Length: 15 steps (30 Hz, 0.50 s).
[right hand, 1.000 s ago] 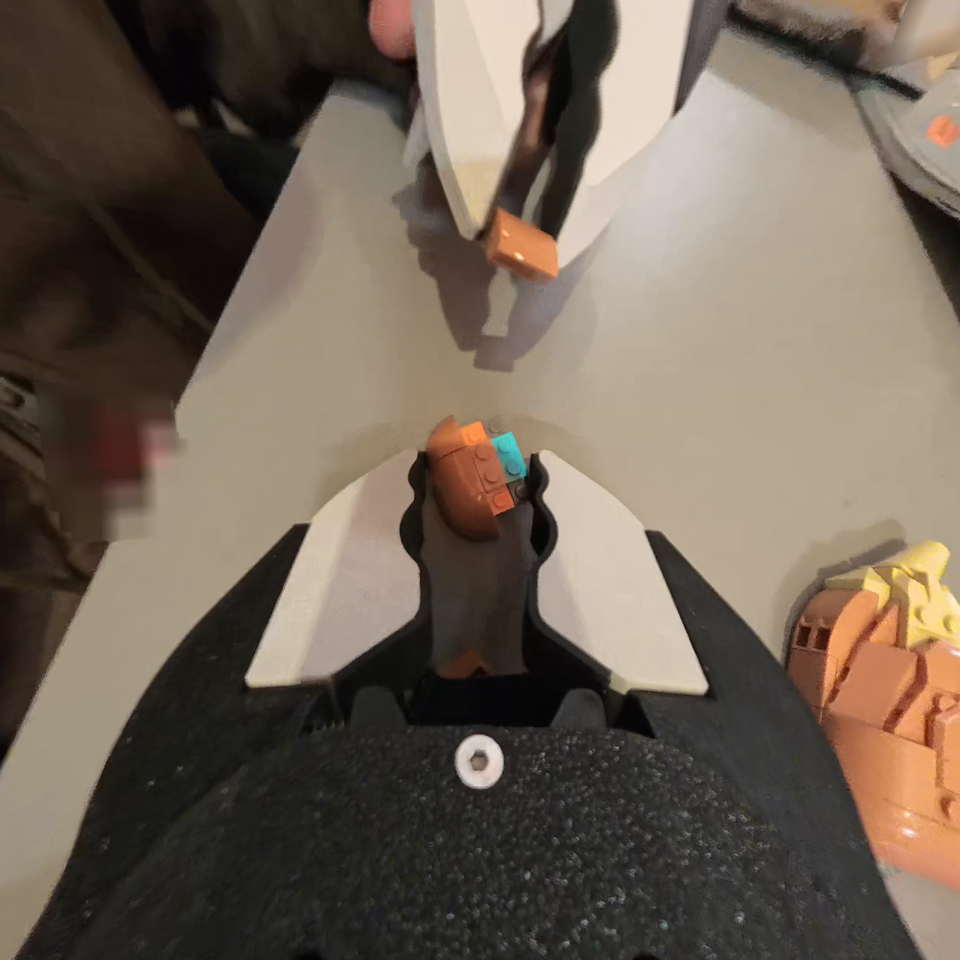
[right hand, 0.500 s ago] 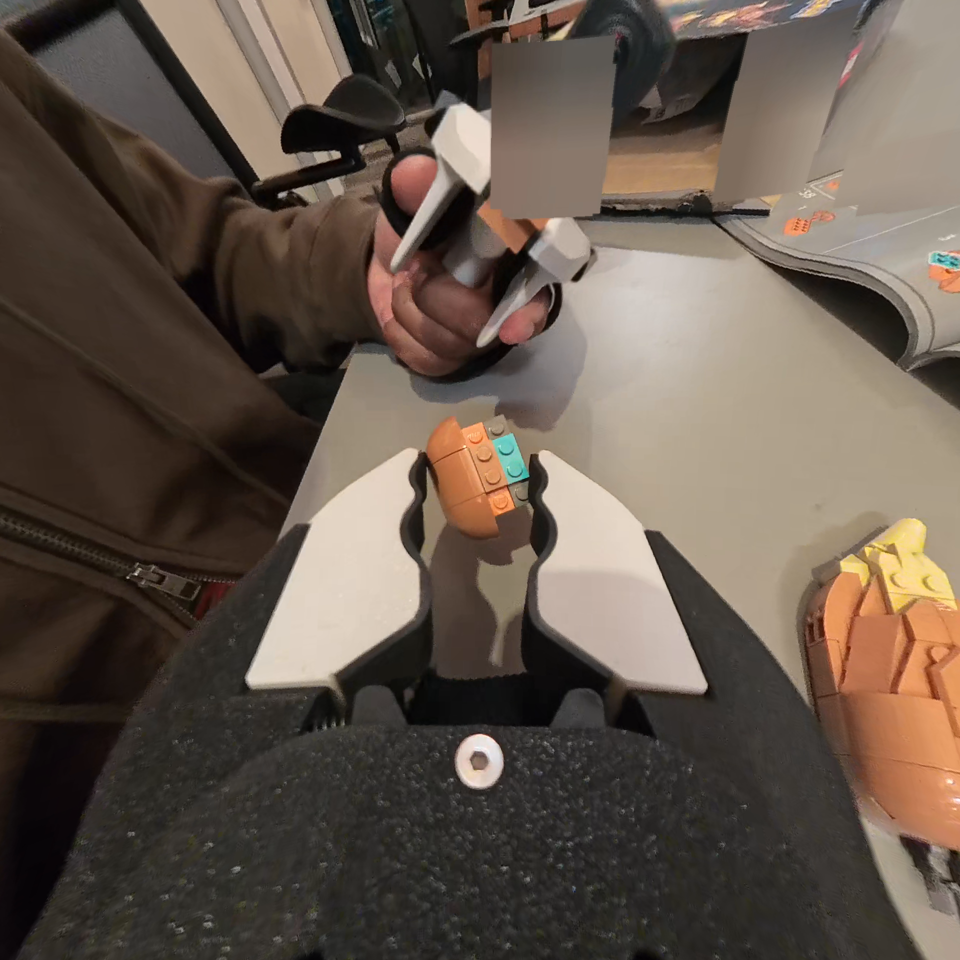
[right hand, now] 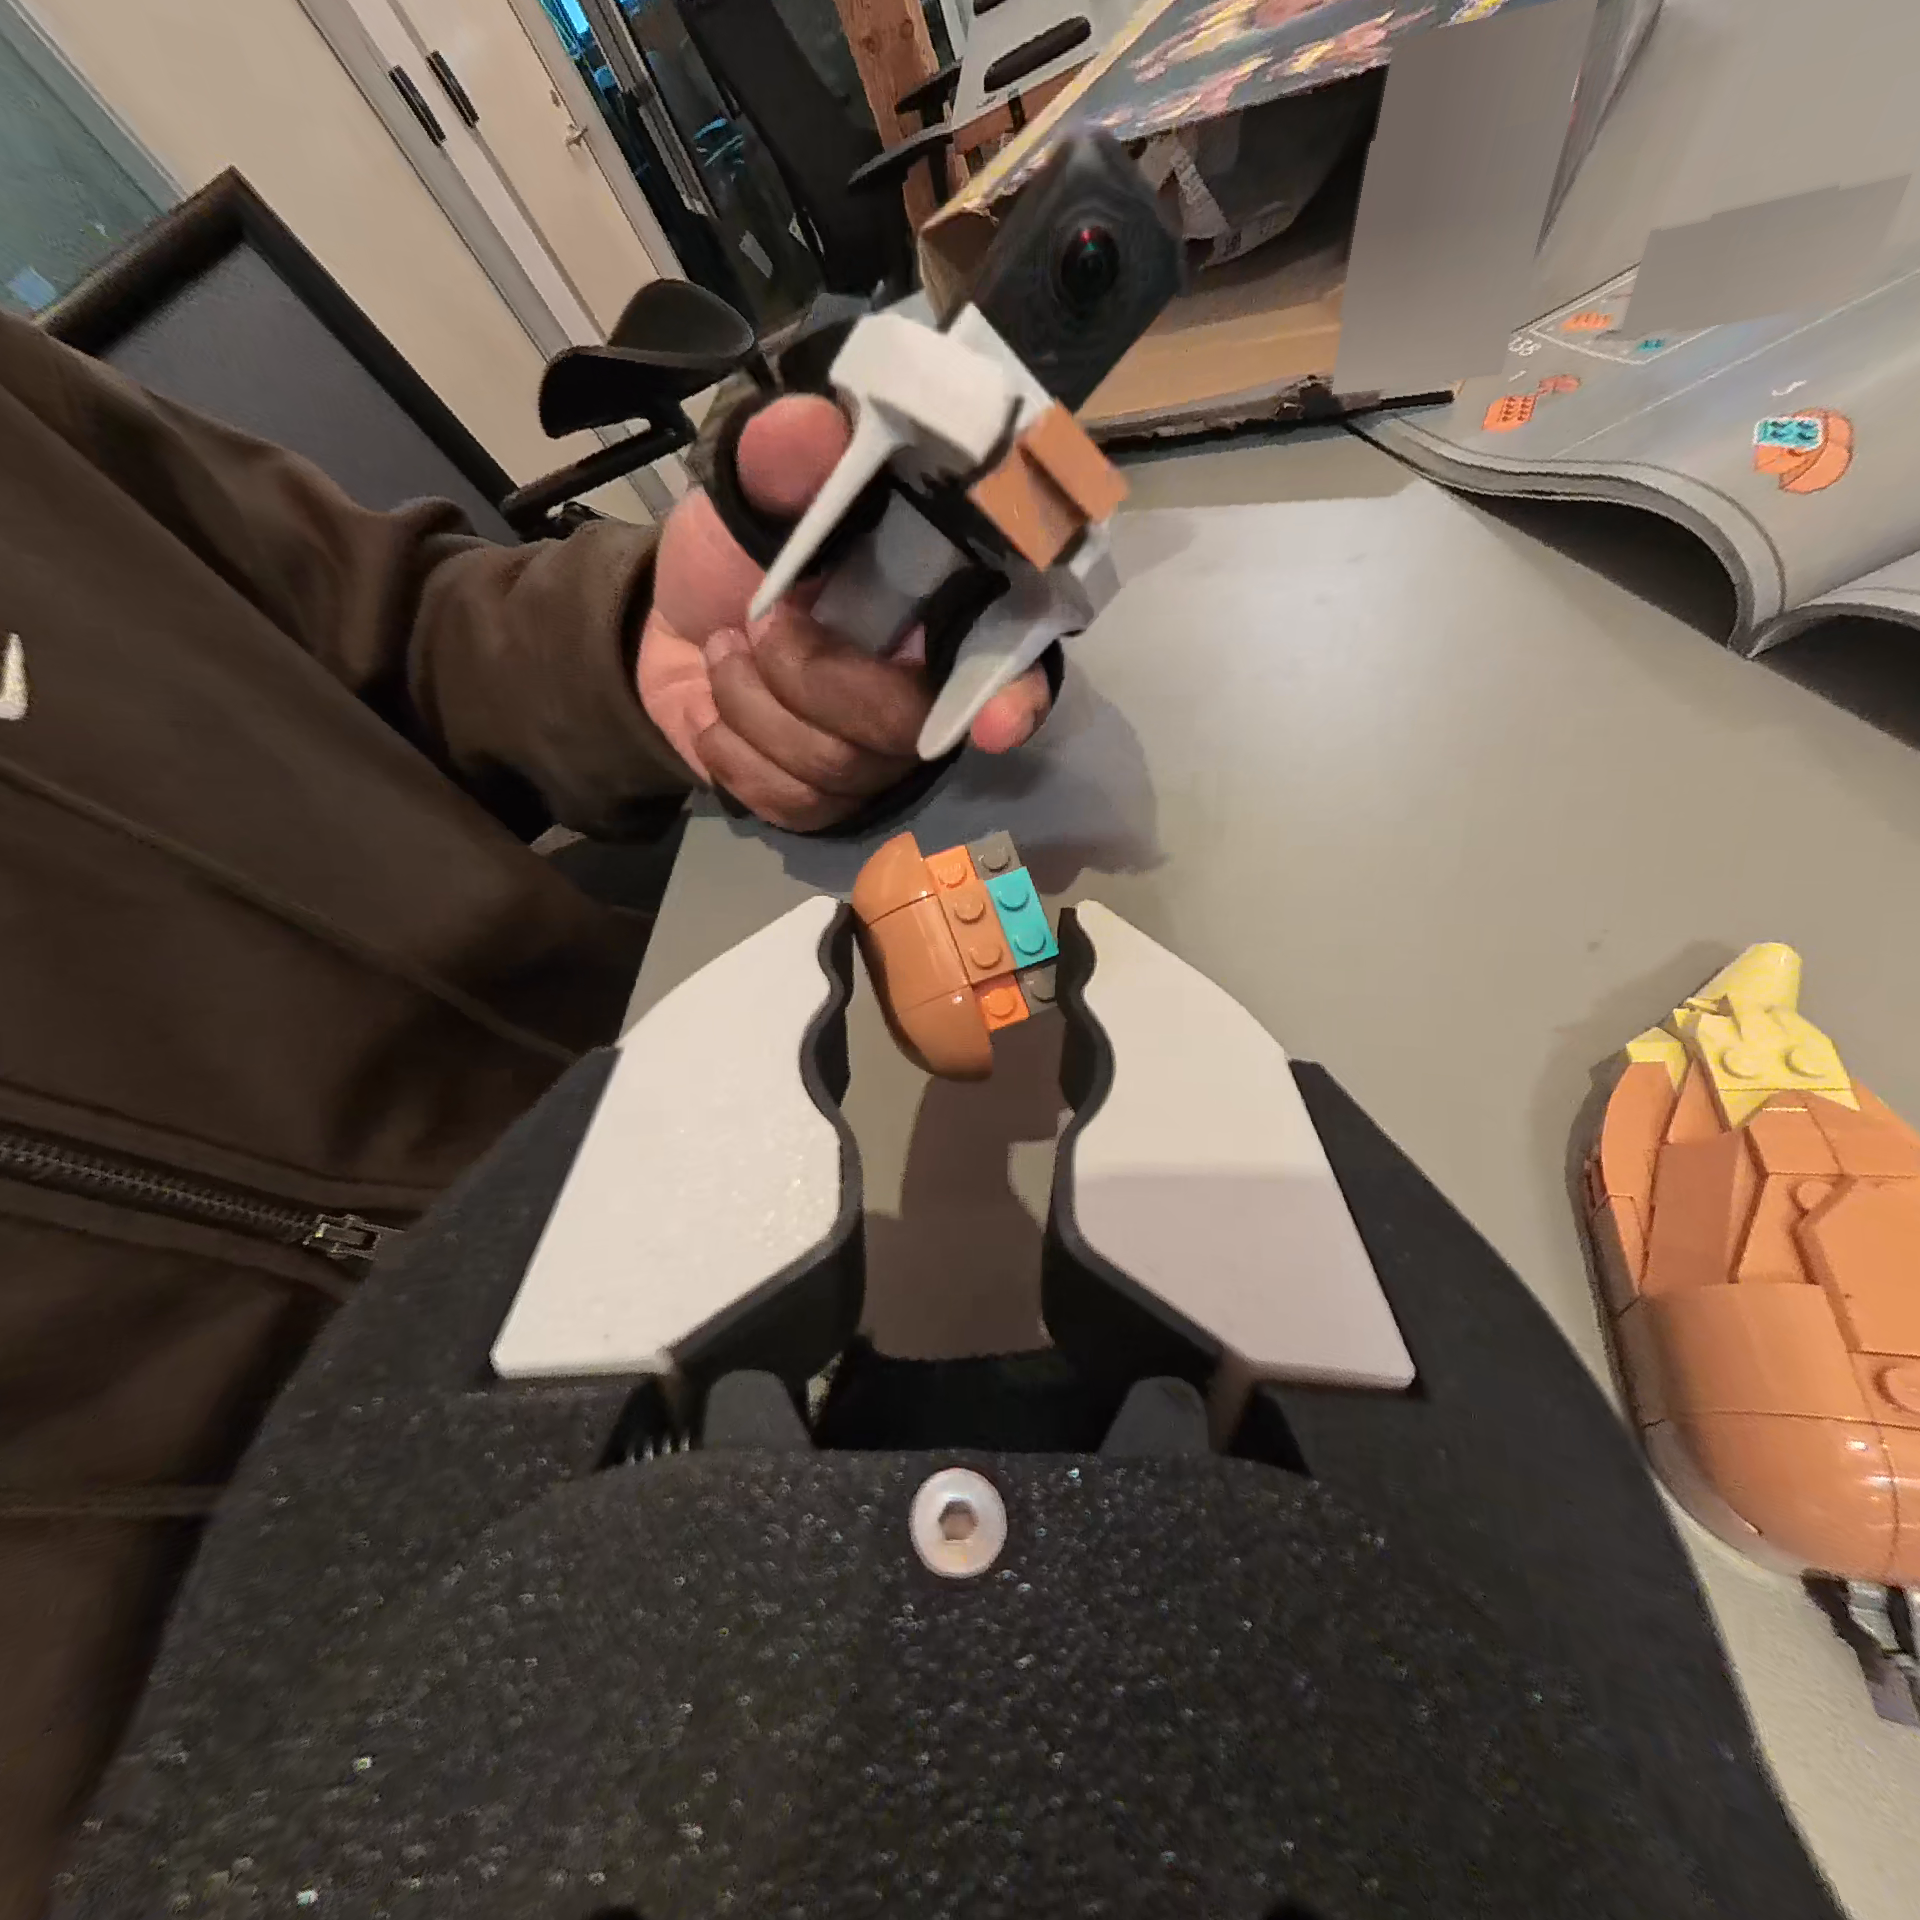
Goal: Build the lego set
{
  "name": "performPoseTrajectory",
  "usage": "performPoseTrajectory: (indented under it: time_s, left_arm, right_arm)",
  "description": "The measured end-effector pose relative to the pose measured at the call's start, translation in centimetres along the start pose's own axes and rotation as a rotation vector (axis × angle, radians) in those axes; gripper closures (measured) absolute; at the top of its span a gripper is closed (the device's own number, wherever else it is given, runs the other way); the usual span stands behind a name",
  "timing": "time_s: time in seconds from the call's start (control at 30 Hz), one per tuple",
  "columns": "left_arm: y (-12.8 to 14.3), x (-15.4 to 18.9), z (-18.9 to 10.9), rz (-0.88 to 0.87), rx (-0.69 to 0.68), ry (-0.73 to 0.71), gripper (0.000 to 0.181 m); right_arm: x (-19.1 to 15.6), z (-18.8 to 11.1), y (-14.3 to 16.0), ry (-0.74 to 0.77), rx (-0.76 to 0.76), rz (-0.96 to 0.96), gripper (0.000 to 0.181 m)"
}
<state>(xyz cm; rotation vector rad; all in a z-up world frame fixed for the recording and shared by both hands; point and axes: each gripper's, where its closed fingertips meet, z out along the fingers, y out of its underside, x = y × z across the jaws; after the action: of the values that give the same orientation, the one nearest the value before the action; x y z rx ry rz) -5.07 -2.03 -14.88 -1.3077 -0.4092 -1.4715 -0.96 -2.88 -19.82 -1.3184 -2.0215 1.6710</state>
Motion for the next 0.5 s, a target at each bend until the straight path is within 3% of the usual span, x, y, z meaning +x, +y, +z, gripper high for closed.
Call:
performPoseTrajectory:
  time_s: [0.23,0.5]
  left_arm:
    - [0.6,0.3,0.1,0.145,-0.096,-0.055,0.165]
    - [3.9,-0.3,0.4,0.747,-0.47,-0.287,0.165]
  right_arm:
    - [0.0,-0.1,-0.2,0.022,0.001,-0.026,0.143]
    - [-0.2,-0.1,-0.3,0.051,-0.01,-0.09,0.143]
